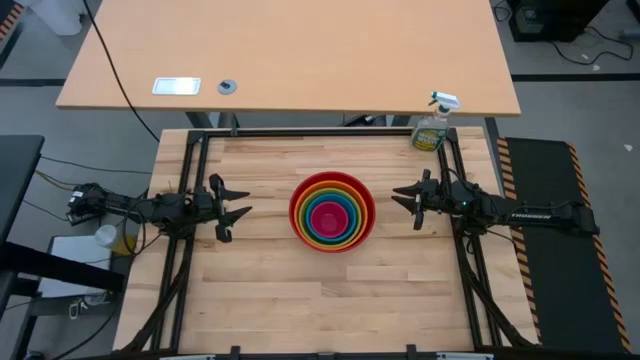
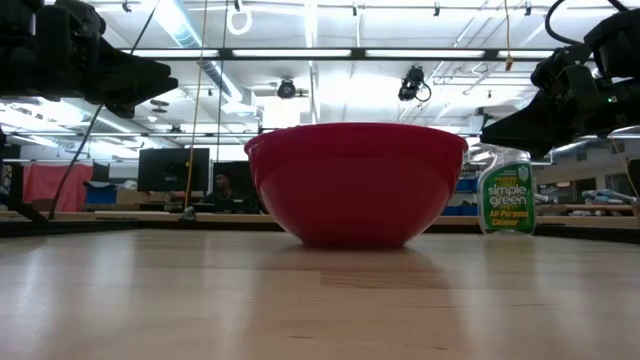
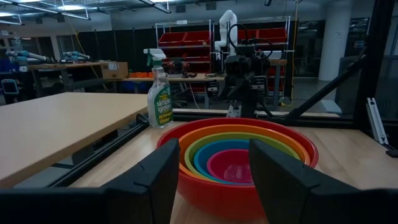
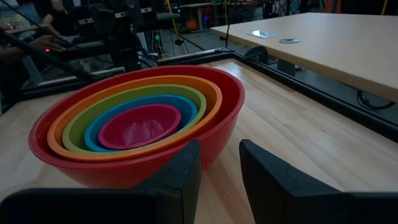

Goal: Nest bowls inside each other
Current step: Return to Home Position

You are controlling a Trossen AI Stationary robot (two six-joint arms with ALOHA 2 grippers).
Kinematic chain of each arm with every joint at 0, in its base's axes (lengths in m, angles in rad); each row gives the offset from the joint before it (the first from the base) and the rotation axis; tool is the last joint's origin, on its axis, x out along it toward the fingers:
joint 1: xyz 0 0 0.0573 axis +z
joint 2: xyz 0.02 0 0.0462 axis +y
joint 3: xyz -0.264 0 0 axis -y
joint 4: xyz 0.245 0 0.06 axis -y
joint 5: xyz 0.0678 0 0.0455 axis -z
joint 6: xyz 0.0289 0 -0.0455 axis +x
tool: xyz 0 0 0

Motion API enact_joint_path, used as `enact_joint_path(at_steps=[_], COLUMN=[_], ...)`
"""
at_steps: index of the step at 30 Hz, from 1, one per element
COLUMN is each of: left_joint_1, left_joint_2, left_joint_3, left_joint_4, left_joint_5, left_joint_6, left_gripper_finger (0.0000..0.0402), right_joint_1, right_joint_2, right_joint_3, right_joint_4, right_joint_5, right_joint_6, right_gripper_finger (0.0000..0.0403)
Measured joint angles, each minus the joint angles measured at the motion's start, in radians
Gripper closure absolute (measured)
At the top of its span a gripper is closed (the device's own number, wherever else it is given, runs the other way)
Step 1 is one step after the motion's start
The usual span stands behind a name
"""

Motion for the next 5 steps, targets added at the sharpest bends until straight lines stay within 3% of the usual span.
enact_joint_path(at_steps=[5], left_joint_1=[0.0], left_joint_2=[0.0], left_joint_3=[0.0], left_joint_4=[0.0], left_joint_5=[0.0], left_joint_6=[0.0], left_gripper_finger=[0.0207], right_joint_1=[0.0], right_joint_2=[0.0], right_joint_3=[0.0], right_joint_4=[0.0], right_joint_5=[0.0], right_joint_6=[0.0], right_gripper_finger=[0.0282])
